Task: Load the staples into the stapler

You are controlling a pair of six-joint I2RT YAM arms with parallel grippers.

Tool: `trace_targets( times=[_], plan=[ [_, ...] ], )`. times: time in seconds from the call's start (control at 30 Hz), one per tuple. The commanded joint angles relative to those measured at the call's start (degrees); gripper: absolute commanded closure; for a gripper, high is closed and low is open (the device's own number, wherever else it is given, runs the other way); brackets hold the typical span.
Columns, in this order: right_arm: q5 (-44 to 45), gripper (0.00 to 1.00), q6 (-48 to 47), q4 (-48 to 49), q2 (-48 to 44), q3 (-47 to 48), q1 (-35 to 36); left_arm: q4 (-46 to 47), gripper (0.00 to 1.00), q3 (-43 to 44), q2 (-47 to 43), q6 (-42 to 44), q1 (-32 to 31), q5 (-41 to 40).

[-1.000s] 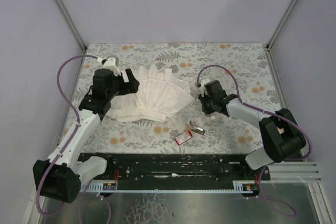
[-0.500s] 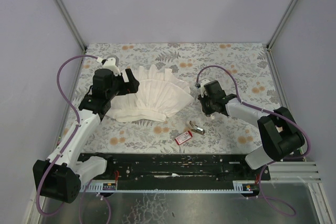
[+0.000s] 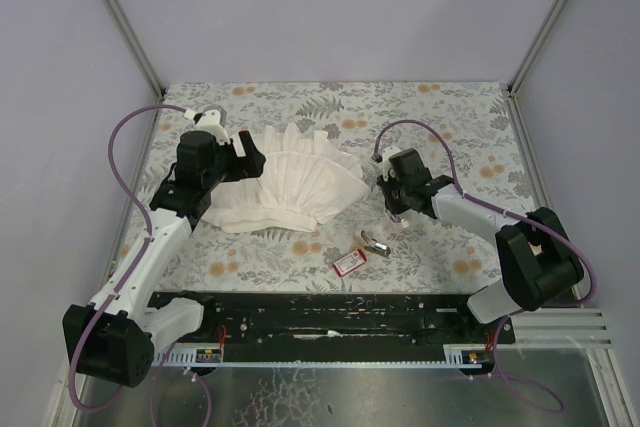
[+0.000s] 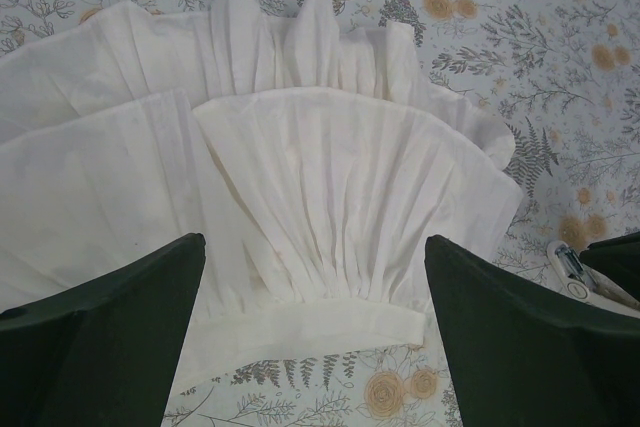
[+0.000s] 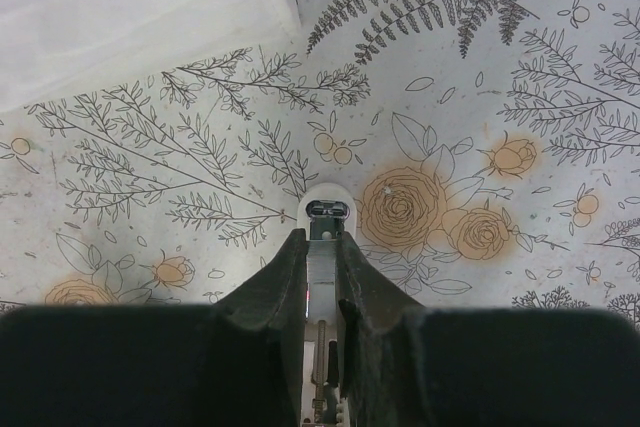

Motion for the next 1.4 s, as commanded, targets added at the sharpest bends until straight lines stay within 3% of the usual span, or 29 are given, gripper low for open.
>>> trace_targets(
  times=[0.0, 1.37],
  plan=[
    [0.87, 0.83, -0.84, -0.53, -1.14, 2.01, -0.45, 3.05, 0.11, 0.17, -0.36, 1.38, -0.14, 0.91],
    [1.66, 0.83, -0.82, -0.32, 3.20, 0.92, -0.99, 2.97, 0.11, 0.21, -1.11, 1.64, -0.11, 1.14]
  ],
)
